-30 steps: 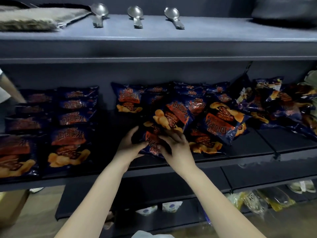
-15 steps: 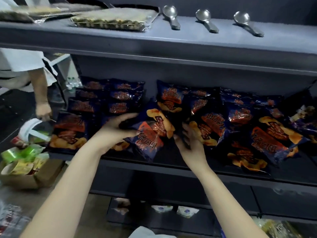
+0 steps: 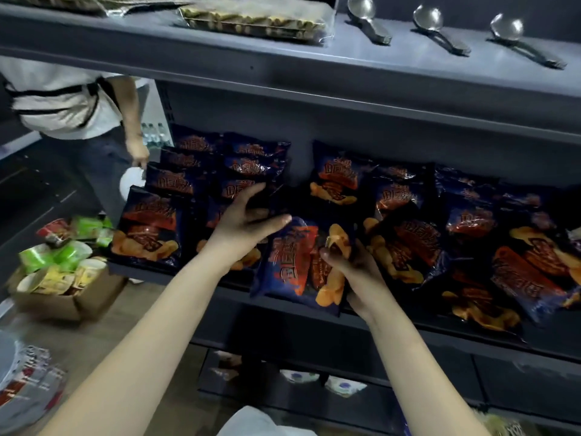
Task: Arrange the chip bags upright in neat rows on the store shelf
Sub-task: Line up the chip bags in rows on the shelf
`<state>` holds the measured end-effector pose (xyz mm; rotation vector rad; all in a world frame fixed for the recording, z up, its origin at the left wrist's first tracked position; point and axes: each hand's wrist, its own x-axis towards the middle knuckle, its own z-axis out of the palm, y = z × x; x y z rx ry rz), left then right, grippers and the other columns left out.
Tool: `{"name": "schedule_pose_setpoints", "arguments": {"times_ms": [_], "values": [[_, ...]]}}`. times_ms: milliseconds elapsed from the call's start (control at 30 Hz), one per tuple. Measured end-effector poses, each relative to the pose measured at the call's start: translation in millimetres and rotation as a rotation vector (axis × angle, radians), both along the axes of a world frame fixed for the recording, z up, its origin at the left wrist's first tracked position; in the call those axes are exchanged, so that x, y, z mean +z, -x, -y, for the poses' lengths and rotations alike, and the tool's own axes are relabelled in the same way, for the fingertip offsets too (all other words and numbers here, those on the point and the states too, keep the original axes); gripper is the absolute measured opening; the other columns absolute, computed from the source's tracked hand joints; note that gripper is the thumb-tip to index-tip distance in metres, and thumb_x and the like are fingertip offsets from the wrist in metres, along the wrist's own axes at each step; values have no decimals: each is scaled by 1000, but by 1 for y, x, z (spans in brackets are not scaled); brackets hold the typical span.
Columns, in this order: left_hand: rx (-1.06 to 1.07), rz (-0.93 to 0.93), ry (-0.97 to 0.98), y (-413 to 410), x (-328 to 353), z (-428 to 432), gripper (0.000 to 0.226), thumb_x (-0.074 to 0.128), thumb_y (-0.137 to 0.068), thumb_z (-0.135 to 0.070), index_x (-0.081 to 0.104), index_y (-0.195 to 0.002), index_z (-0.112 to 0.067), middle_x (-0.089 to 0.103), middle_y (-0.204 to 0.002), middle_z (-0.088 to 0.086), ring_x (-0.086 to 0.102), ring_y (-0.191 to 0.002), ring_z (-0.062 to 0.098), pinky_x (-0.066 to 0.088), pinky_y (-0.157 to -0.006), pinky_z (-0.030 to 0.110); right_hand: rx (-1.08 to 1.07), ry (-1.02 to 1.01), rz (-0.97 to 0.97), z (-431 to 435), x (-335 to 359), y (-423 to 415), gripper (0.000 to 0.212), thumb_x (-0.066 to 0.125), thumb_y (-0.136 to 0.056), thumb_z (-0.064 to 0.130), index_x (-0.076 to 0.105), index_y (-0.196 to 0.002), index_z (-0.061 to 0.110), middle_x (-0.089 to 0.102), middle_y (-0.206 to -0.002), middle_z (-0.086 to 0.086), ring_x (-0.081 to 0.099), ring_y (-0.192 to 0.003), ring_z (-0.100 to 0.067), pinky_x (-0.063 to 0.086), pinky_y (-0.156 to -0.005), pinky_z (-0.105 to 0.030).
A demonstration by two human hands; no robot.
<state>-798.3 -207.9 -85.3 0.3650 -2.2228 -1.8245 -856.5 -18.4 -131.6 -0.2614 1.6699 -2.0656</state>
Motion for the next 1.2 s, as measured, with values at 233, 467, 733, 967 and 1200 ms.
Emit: {"name": "schedule_pose_setpoints", "arguments": {"times_ms": [233,467,733,967,1200], "values": [[-159,96,-174,-2,-30,-21,83,68,-65,-41,32,-139,-29,64,-115,-4,63,-102,8,54,-84,25,-269,557,481,2,-8,-2,38,67,-72,15,61,-109,5,68,-111,-12,68,-96,-19,52,-83,-31],[-89,-58,8,9,-33,-33,48,67,-81,-8,43,-119,-26,55,-105,-21,50,-85,-27,37,-73,-3,-147,553,277,-1,-25,-7,67,92,-50,31,66,-110,17,68,-112,-6,65,-105,-18,51,-93,-35],[-223,0,156,29,-40,-33,61,65,-84,-8,34,-134,-25,49,-115,-23,46,-98,-26,38,-82,0,-74,-119,-282,-22,-14,25,42,74,-71,28,62,-111,34,64,-119,-8,60,-113,-23,48,-95,-41],[-61,49,433,15,-63,-55,82,60,-87,-24,5,-148,-22,8,-154,-1,12,-141,12,11,-109,17,-356,-67,-8,-1,-28,63,42,55,-89,-4,52,-128,11,67,-114,-2,63,-103,-18,50,-81,-28],[-241,196,502,3,-98,-52,77,51,-92,-25,0,-149,-23,-7,-156,-3,-3,-143,9,0,-106,11,-412,-213,28,50,-32,103,49,42,-89,-9,41,-132,15,59,-109,-5,58,-103,-24,50,-76,-29]]}}
